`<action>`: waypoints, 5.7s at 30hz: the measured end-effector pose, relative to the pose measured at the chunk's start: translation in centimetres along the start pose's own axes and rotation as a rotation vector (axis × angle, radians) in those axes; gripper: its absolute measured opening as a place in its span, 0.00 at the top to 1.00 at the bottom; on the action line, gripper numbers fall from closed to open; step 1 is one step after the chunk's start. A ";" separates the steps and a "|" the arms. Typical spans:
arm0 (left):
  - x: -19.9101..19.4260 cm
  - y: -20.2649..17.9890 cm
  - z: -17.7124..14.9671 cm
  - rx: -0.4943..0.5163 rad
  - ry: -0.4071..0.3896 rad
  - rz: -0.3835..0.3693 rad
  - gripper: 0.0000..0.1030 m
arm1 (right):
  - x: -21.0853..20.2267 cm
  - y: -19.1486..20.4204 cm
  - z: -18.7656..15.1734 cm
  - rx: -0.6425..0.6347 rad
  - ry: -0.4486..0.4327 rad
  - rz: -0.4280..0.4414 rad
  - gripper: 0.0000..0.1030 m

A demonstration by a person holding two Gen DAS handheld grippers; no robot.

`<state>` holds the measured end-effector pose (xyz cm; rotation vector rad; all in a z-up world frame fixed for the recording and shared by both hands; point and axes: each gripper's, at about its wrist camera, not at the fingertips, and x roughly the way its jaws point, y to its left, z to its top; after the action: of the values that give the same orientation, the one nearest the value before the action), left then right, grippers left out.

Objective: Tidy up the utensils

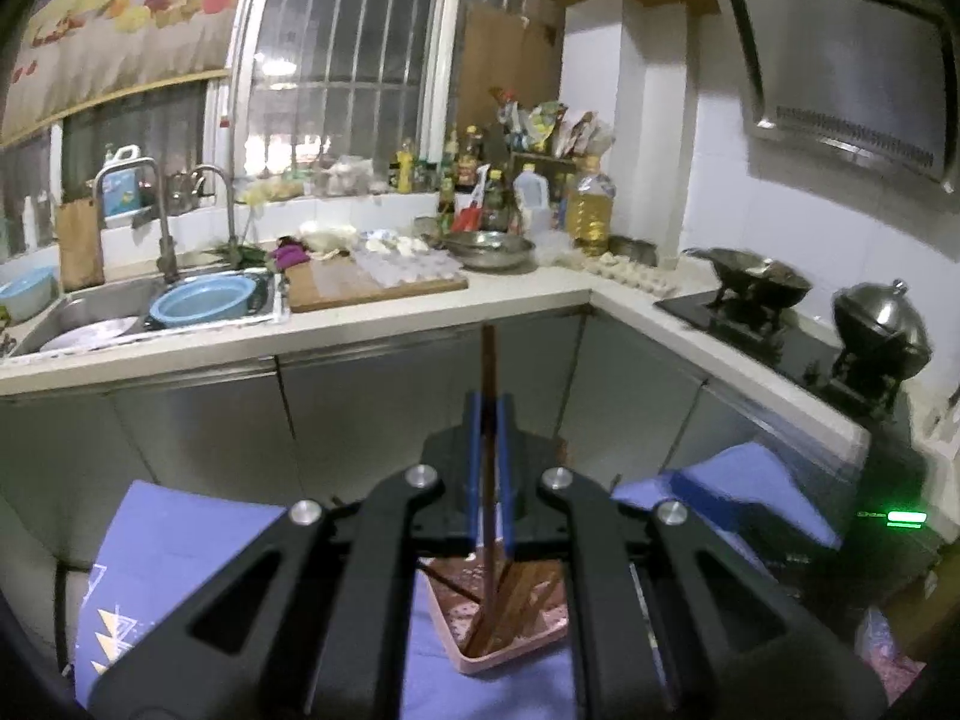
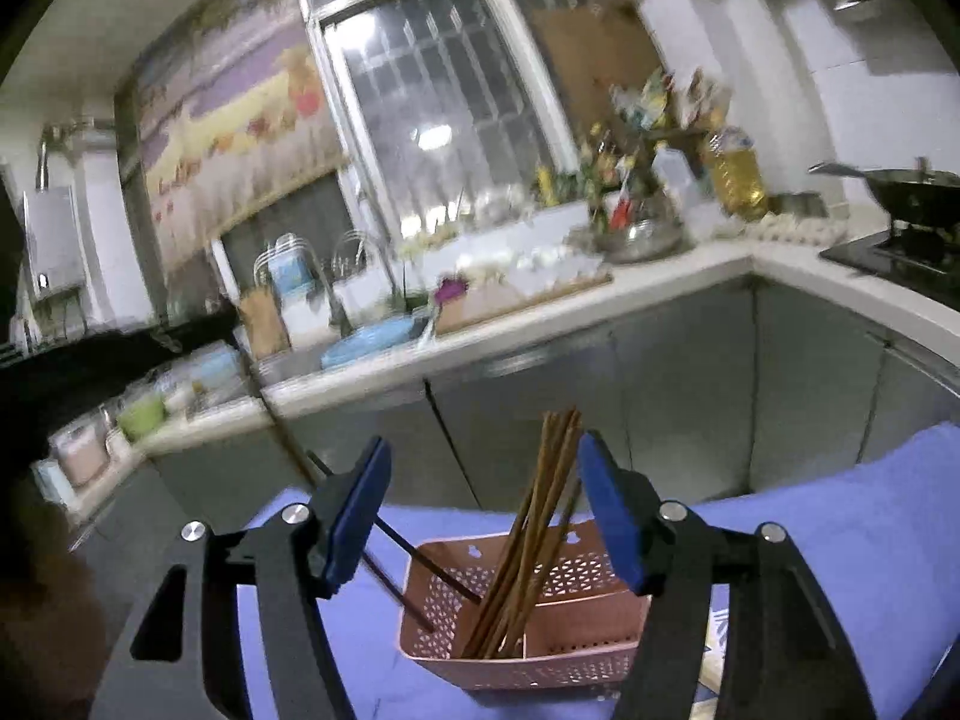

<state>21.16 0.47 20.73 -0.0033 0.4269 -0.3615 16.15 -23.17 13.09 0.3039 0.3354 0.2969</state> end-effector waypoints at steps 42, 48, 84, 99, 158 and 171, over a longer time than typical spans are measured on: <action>-12.0 -3.8 -31.2 -0.076 0.286 0.078 0.60 | -18.6 -2.6 -23.9 0.203 0.360 -0.163 0.36; -8.1 -8.3 -29.5 0.042 0.293 -0.054 0.60 | -20.3 -4.3 -23.3 0.192 0.331 -0.272 0.36; -5.1 -22.5 -28.4 0.253 0.284 -0.365 0.60 | -30.1 -10.3 -28.1 0.443 0.269 -0.484 0.38; -7.3 -21.9 -28.1 0.240 0.257 -0.353 0.53 | -31.3 -8.6 -28.1 0.428 0.234 -0.513 0.38; -7.3 -15.4 -29.2 0.124 0.244 -0.241 0.24 | -31.2 -5.3 -27.0 0.338 0.156 -0.565 0.38; -7.7 -16.4 -29.5 0.136 0.243 -0.232 0.24 | -32.5 -6.2 -27.1 0.366 0.118 -0.571 0.38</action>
<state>-3.01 -10.14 -1.78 0.1254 0.6437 -0.6228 -21.57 -33.13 -4.45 0.5344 0.5770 -0.3146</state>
